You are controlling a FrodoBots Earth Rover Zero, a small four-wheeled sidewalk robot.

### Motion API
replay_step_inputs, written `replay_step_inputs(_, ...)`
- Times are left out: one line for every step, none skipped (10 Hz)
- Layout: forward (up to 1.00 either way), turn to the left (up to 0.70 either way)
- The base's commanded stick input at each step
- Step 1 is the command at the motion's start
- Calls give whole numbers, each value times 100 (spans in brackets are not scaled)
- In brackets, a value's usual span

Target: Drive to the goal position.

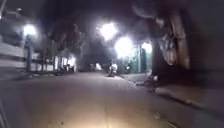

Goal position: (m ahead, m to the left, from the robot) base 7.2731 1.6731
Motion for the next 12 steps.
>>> replay_step_inputs(70, 0)
replay_step_inputs(70, 0)
replay_step_inputs(70, 0)
replay_step_inputs(70, 0)
replay_step_inputs(70, 0)
replay_step_inputs(70, 0)
replay_step_inputs(70, 0)
replay_step_inputs(70, 0)
replay_step_inputs(70, 0)
replay_step_inputs(70, 0)
replay_step_inputs(70, 0)
replay_step_inputs(70, 0)
